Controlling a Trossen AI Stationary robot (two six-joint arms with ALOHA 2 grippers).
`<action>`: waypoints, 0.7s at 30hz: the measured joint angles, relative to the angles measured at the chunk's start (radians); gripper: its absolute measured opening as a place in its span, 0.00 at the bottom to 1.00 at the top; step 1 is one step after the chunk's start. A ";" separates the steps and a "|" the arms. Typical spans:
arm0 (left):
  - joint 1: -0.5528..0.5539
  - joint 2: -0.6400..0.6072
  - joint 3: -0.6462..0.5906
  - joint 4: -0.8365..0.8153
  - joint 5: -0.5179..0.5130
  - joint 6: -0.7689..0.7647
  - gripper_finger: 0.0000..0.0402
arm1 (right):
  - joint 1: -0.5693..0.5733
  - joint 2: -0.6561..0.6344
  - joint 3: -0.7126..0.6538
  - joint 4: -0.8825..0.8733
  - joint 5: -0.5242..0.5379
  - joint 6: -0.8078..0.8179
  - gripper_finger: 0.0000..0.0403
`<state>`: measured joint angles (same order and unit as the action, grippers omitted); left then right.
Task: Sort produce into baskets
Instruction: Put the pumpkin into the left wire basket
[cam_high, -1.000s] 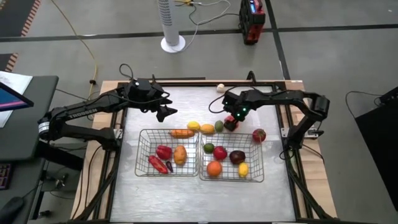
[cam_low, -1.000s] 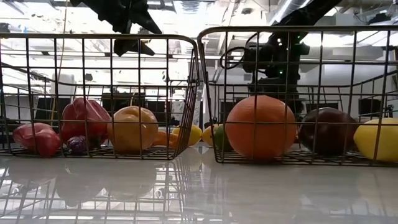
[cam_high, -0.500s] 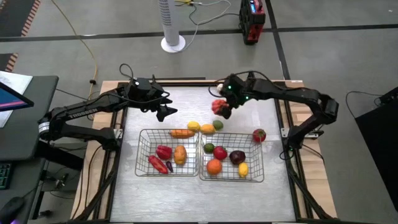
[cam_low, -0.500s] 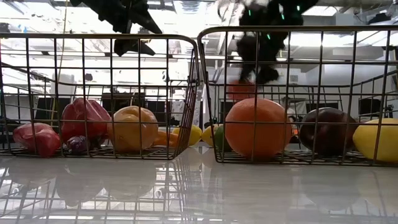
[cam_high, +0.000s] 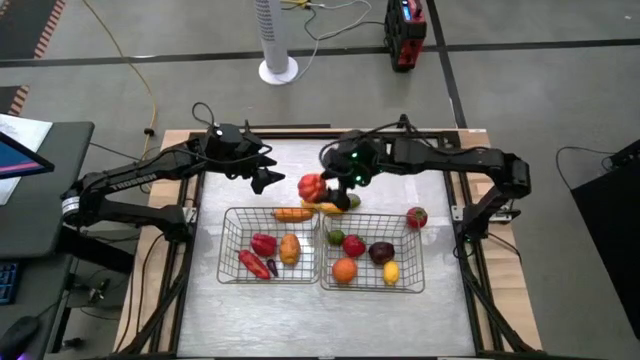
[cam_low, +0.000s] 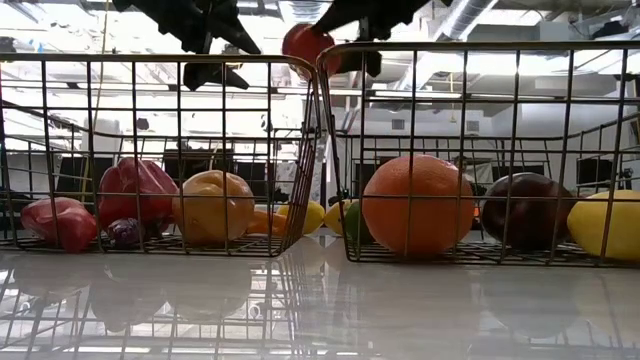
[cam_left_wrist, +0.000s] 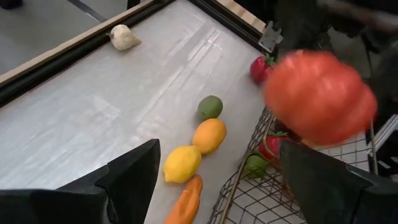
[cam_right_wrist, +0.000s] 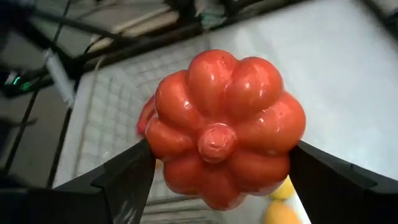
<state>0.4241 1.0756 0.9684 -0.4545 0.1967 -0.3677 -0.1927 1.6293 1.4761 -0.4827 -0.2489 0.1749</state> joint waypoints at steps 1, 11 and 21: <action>0.007 0.000 0.000 0.000 0.004 -0.004 0.78 | 0.009 0.016 0.019 -0.002 -0.015 0.002 0.90; 0.014 0.000 0.064 -0.011 0.007 0.034 0.78 | 0.033 0.158 0.138 -0.060 -0.143 0.026 0.95; 0.014 0.000 0.082 -0.093 0.000 0.066 0.78 | 0.030 0.163 0.146 -0.066 -0.176 -0.001 0.97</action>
<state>0.4385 1.0752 1.0508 -0.5478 0.1967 -0.3016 -0.1631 1.7927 1.6218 -0.5488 -0.4247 0.1741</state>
